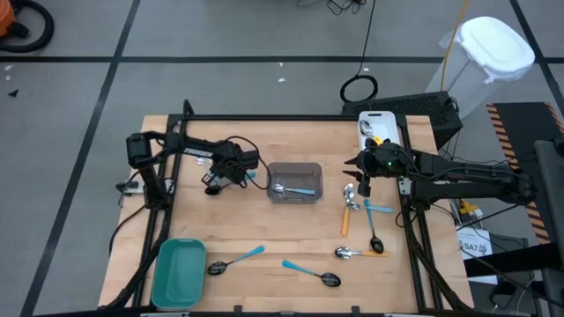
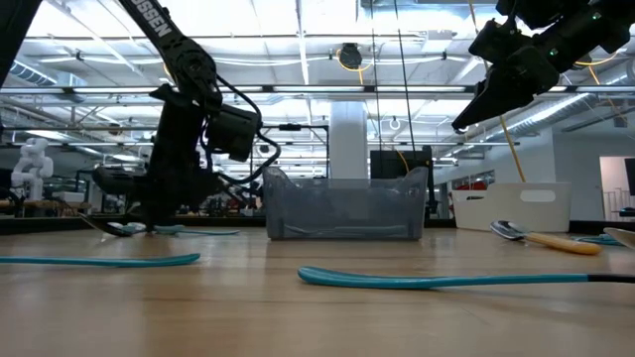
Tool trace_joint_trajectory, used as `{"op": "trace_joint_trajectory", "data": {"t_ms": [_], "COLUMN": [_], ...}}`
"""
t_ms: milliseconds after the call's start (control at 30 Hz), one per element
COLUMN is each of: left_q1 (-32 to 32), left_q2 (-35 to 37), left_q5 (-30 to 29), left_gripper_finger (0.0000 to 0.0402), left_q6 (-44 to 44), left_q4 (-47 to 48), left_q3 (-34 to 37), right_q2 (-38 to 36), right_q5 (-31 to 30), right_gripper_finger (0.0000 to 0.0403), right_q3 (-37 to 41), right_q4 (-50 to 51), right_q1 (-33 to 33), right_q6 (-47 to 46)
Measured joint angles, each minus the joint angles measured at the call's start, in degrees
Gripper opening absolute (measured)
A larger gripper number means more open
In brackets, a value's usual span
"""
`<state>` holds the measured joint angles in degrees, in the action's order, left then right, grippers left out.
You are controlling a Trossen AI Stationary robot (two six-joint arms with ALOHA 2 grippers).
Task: Sort silverware by color (type)
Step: Put the top right light blue spoon into the black bin
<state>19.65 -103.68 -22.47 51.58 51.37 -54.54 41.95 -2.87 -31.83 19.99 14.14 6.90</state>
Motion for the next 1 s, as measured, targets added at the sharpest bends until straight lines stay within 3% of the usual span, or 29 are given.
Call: {"op": "trace_joint_trajectory", "data": {"t_ms": [233, 700, 1000], "left_q1": [2.45, 2.69, 2.79], "left_q2": [0.03, 0.72, 1.21], "left_q5": [1.57, 0.95, 0.39], "left_gripper_finger": [0.0043, 0.0042, 0.0041], "left_q6": [-9.64, -11.17, -19.15], "left_q4": [-0.14, -0.13, 1.18], "left_q3": [-0.05, -0.08, -1.06], "right_q2": [0.02, 0.01, 0.02], "right_q5": [0.0, 0.0, -0.01], "right_gripper_finger": [0.0132, 0.0132, 0.0132], "right_q3": [0.0, 0.0, 0.0], "right_q4": [0.0, 0.0, 0.0], "right_q1": [0.01, 0.01, 0.0], "right_q6": [0.0, -0.02, -0.01]}}
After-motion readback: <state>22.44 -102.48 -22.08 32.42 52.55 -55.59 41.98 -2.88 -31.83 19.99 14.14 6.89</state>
